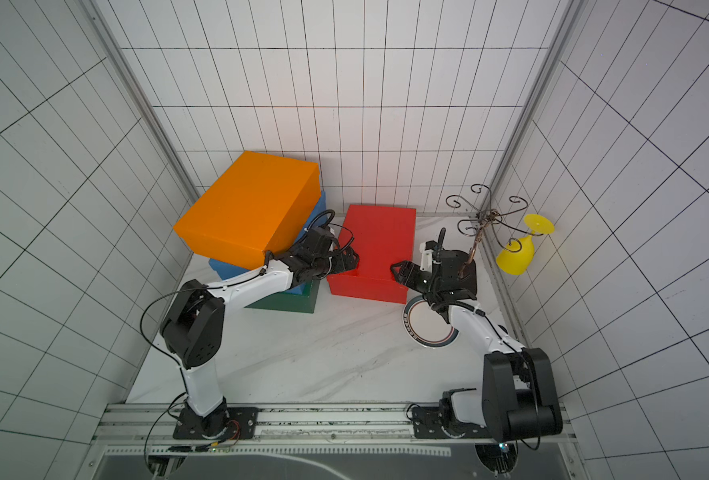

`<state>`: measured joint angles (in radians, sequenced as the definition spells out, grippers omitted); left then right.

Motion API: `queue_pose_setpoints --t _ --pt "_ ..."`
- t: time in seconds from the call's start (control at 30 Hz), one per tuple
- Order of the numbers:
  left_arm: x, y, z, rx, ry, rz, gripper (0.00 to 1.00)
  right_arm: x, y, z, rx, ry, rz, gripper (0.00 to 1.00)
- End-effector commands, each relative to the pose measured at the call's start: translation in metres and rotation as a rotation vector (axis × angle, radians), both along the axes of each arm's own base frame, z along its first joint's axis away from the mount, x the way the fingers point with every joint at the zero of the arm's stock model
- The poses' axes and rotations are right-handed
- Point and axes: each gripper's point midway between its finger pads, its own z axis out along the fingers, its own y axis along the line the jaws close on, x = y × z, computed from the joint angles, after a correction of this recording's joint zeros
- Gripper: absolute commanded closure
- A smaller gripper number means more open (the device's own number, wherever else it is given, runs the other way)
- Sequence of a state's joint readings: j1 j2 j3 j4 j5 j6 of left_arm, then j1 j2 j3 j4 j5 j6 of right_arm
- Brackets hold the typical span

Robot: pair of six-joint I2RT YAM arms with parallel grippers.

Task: Stack the shoeboxes
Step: Pick up the shoebox from the center of the board.

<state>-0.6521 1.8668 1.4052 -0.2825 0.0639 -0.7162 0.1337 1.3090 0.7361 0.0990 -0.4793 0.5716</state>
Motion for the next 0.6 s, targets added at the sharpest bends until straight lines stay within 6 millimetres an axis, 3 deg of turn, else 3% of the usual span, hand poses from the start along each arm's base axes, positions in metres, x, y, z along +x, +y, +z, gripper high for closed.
queue_pose_setpoints --t 0.0,0.57 --pt "-0.027 -0.057 0.093 -0.220 -0.131 -0.178 0.03 -0.006 0.050 0.085 0.088 -0.187 0.213 0.27" --pt "-0.048 -0.051 0.184 -0.260 -0.286 -0.166 0.03 -0.020 0.056 0.158 0.059 -0.301 0.217 0.28"
